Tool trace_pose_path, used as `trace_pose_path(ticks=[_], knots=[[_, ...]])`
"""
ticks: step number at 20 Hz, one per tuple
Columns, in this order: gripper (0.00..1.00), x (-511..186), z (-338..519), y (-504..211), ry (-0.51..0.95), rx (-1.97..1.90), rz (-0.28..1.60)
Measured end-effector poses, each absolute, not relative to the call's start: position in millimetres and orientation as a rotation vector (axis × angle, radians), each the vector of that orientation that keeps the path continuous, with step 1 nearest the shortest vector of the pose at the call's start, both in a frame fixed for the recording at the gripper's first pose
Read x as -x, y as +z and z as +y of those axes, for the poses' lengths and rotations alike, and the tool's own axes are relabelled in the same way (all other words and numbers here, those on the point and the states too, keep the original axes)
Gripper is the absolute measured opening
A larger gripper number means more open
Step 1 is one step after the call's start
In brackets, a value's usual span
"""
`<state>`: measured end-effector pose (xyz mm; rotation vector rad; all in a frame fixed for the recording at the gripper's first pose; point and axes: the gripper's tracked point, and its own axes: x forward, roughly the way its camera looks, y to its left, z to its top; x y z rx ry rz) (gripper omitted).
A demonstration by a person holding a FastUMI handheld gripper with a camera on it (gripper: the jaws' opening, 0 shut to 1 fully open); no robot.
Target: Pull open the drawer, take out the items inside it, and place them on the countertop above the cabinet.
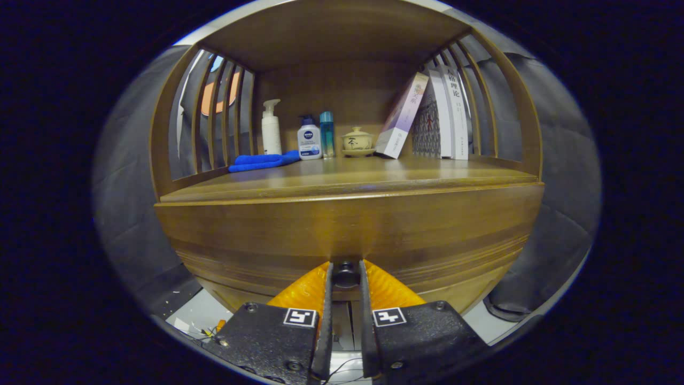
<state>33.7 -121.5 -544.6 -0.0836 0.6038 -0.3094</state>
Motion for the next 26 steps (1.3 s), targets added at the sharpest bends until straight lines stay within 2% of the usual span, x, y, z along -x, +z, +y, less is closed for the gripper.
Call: trace_pose_path(ticks=[6,26], knots=[[0.23,-24.0,-120.9,-542.2,-0.309,0.093,0.610],[0.23,81.4,-93.1,-518.4,-0.267,0.096,0.632]])
